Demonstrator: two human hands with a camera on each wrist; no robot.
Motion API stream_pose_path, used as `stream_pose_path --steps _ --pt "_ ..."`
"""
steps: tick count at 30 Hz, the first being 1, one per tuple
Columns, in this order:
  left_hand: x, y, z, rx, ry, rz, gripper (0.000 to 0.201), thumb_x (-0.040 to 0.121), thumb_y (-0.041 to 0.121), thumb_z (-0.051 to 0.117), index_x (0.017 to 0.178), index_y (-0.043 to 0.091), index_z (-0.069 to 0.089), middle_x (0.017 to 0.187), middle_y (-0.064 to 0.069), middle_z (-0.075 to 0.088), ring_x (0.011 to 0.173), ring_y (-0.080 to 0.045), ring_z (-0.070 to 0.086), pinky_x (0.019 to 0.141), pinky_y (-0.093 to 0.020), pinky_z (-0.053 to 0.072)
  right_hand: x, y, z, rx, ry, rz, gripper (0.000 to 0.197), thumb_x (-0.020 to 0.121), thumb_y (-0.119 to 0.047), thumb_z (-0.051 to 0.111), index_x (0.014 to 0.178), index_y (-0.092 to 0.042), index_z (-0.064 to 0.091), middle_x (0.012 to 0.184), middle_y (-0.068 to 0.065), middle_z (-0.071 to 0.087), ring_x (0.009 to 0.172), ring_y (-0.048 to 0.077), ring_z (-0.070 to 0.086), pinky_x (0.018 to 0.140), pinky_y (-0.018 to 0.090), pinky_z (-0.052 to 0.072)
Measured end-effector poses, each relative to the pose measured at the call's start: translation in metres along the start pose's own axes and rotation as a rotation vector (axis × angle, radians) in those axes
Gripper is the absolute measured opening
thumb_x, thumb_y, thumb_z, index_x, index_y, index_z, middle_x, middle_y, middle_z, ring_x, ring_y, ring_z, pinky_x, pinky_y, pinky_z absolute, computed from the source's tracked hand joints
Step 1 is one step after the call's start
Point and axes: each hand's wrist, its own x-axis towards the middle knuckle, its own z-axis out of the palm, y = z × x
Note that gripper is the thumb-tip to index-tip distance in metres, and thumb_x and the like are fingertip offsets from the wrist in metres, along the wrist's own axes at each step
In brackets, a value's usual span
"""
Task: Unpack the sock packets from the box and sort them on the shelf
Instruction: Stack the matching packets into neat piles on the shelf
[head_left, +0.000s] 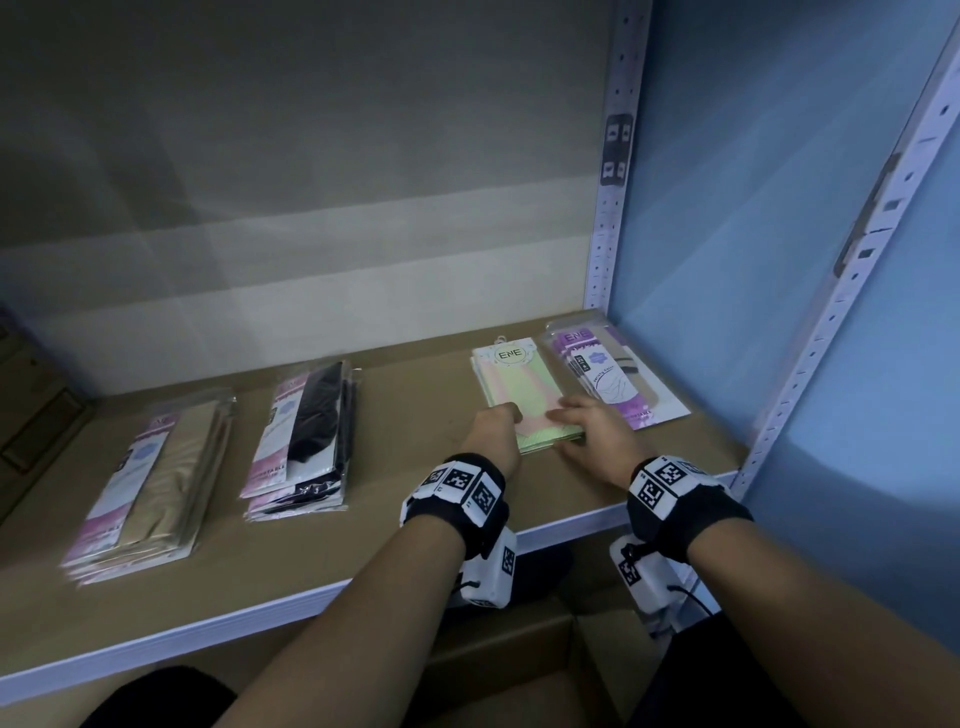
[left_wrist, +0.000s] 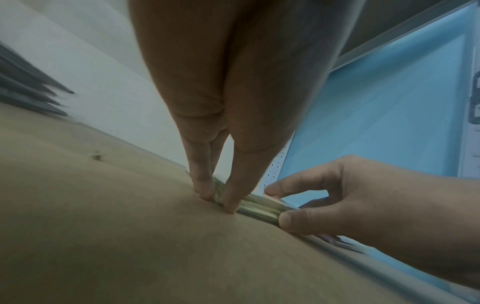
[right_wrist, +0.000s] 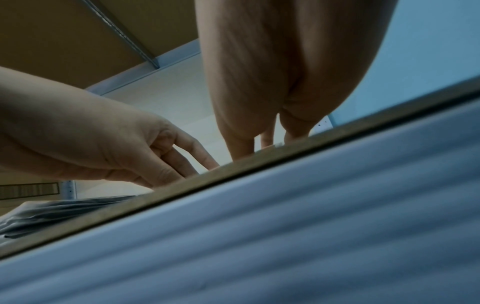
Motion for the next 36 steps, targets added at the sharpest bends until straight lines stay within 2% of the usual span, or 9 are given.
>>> stream_pose_path --steps 4,9,13,19,27,33,36 --pt "-0.003 -0.006 -0.004 -0.001 -0.005 -0.016 0.044 0.086 -0.002 0.054 0.127 0.011 0.054 0.131 -0.014 0.053 0.116 -0.028 0.055 0.091 -0.027 0.044 -0.001 -0.007 0.002 -0.012 -0.009 -0.007 0.046 0.084 -0.013 0.068 0.129 -0.013 0.060 0.144 0.007 0.047 0.131 0.022 0.045 0.109 0.023 0.026" --pt "-0.010 -0.018 -0.013 0.008 -0.014 -0.038 0.044 0.084 0.000 0.057 0.127 0.010 0.054 0.133 -0.014 0.050 0.117 -0.027 0.054 0.091 -0.026 0.044 -0.003 -0.023 0.005 -0.023 -0.045 -0.015 0.046 0.083 -0.017 0.069 0.129 -0.018 0.060 0.145 0.004 0.046 0.132 0.022 0.043 0.111 0.031 0.032" --pt "-0.020 -0.032 -0.022 0.008 -0.006 -0.055 0.043 0.084 0.001 0.058 0.126 0.011 0.055 0.133 -0.013 0.049 0.116 -0.026 0.054 0.091 -0.025 0.044 -0.004 -0.040 0.012 -0.018 -0.068 -0.032 0.046 0.084 -0.014 0.068 0.130 -0.013 0.059 0.145 0.006 0.045 0.132 0.021 0.043 0.109 0.024 0.028" --pt "-0.037 -0.056 -0.036 -0.009 0.020 -0.094 0.043 0.082 -0.002 0.057 0.123 0.012 0.056 0.132 -0.012 0.051 0.116 -0.026 0.055 0.093 -0.027 0.045 -0.005 -0.068 0.026 0.014 -0.095 -0.055 0.045 0.084 -0.012 0.067 0.129 -0.012 0.059 0.144 0.008 0.046 0.132 0.021 0.045 0.109 0.019 0.024" --pt "-0.054 -0.077 -0.053 -0.008 0.064 -0.147 0.042 0.086 -0.007 0.043 0.124 0.007 0.053 0.126 -0.017 0.055 0.111 -0.031 0.057 0.092 -0.033 0.047 0.004 -0.106 0.046 -0.010 -0.123 -0.071 0.046 0.087 -0.010 0.063 0.132 -0.012 0.055 0.147 0.009 0.041 0.135 0.023 0.040 0.109 0.019 0.021" --pt "-0.053 -0.085 -0.061 0.032 0.044 -0.168 0.042 0.086 -0.007 0.046 0.125 0.010 0.052 0.124 -0.016 0.057 0.109 -0.031 0.059 0.092 -0.035 0.049 0.007 -0.116 0.049 -0.005 -0.127 -0.069 0.046 0.086 -0.009 0.064 0.132 -0.011 0.056 0.145 0.008 0.044 0.132 0.023 0.043 0.107 0.020 0.026" --pt "-0.053 -0.081 -0.063 0.060 0.008 -0.174 0.044 0.085 -0.002 0.053 0.128 0.008 0.047 0.124 -0.016 0.056 0.110 -0.031 0.059 0.090 -0.035 0.051 0.005 -0.117 0.045 -0.001 -0.120 -0.061 0.049 0.084 -0.013 0.066 0.132 -0.013 0.056 0.145 0.007 0.045 0.133 0.022 0.042 0.107 0.020 0.026"
